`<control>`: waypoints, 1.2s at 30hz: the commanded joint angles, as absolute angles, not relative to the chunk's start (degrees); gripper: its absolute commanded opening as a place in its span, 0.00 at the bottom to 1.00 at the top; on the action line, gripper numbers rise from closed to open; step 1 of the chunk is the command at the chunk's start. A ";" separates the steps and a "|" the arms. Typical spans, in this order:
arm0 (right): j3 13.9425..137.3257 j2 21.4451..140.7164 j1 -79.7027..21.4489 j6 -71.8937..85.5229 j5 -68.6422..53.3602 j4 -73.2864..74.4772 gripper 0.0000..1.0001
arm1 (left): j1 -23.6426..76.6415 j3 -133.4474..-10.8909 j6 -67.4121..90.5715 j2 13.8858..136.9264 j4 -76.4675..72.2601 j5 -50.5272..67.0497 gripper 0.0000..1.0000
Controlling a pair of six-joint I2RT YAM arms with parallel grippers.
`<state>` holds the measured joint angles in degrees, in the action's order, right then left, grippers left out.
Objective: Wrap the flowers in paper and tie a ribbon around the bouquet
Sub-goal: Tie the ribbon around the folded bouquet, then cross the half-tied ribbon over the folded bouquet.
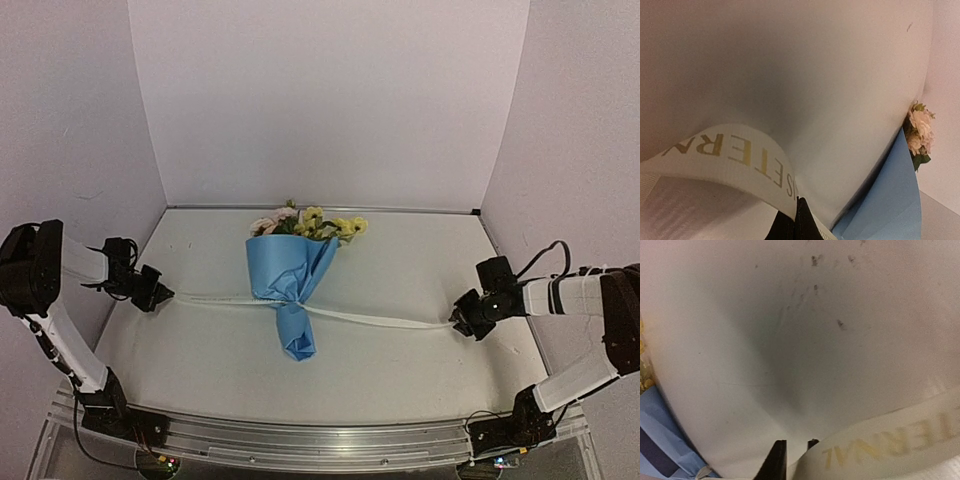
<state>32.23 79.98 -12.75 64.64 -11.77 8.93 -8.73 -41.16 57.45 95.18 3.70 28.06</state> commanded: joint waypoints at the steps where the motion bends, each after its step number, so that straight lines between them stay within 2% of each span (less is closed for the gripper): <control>1: 38.07 80.18 -15.20 57.20 -2.53 18.86 0.39 | -9.97 -44.28 52.64 94.24 5.66 19.63 0.00; 4: 40.32 79.49 -16.31 54.66 -1.85 21.80 0.60 | -9.94 -45.76 51.33 94.44 6.68 20.28 0.00; 8: 49.13 79.99 -22.98 49.89 0.80 27.74 0.76 | -9.97 -47.34 49.32 94.57 8.37 21.12 0.03; 11: 56.42 83.64 -28.95 46.74 1.18 29.03 0.82 | -9.82 -48.04 47.82 92.65 10.00 20.51 0.18; 14: 63.80 89.21 -34.06 38.88 -3.04 26.05 0.88 | -8.72 -49.29 45.30 89.83 13.41 17.96 0.43; 18: 73.72 98.29 -39.82 24.85 -6.95 24.08 0.89 | -6.30 -50.00 43.23 86.02 15.85 15.45 0.61; 23: 78.60 105.33 -43.25 16.36 -6.87 23.22 0.87 | -2.85 -51.99 40.02 82.48 19.71 14.37 0.75; 29: 77.24 108.12 -45.01 11.71 -8.02 23.24 0.87 | 1.97 -55.39 35.81 80.54 24.62 11.48 0.80; 36: 76.04 111.15 -46.37 9.80 -8.67 23.20 0.83 | 3.64 -55.88 34.99 83.39 22.77 16.01 0.80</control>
<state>76.69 109.08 -45.49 12.72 -7.75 23.57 2.74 -53.21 37.34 82.15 22.23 14.04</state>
